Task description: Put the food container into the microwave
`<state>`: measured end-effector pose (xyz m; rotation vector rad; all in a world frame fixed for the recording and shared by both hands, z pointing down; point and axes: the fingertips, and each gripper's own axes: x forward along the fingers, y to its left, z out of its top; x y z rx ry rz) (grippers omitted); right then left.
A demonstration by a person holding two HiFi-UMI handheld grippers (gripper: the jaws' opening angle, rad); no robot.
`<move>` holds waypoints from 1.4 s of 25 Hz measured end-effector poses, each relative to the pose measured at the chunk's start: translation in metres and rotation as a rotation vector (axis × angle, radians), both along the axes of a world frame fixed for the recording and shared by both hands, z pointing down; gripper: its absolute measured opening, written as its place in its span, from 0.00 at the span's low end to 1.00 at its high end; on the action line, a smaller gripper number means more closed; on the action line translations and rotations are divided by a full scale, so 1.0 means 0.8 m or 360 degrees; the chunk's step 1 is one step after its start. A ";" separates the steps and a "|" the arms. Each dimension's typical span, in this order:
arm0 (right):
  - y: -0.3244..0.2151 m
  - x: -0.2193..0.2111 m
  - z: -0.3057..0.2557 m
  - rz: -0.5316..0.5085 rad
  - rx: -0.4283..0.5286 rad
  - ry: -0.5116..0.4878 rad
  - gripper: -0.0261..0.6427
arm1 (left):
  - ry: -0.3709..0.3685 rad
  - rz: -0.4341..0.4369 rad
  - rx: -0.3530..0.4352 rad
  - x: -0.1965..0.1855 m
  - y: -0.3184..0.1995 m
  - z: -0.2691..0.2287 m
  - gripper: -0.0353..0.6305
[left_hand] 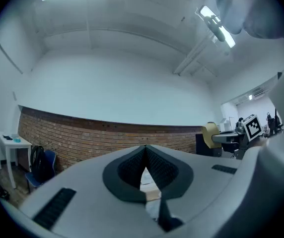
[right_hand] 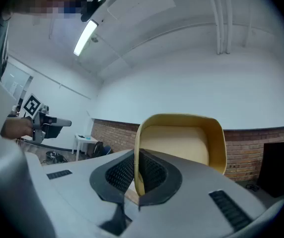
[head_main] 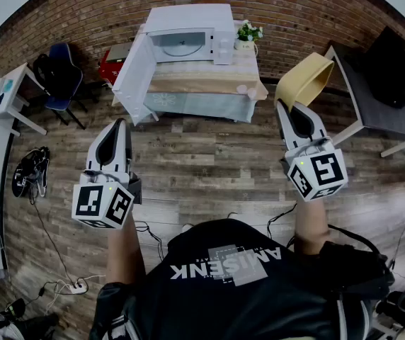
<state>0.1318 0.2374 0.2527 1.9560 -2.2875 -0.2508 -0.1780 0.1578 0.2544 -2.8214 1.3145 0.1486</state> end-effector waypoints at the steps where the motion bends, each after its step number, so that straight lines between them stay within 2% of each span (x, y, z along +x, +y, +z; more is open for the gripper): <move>1: 0.000 0.001 0.000 0.0002 0.0000 -0.0001 0.10 | 0.0007 -0.0006 0.0004 -0.001 0.000 -0.001 0.07; 15: 0.013 0.008 -0.003 -0.0015 0.0009 0.0004 0.10 | 0.0016 -0.0006 0.0007 0.012 0.015 -0.006 0.07; 21: 0.015 0.012 -0.006 -0.0013 0.0010 0.0024 0.10 | 0.0041 -0.0049 -0.0002 0.006 0.016 -0.008 0.07; 35: 0.016 0.029 0.002 -0.0060 -0.0005 -0.0037 0.10 | 0.0081 -0.0067 -0.0053 0.030 0.015 0.009 0.07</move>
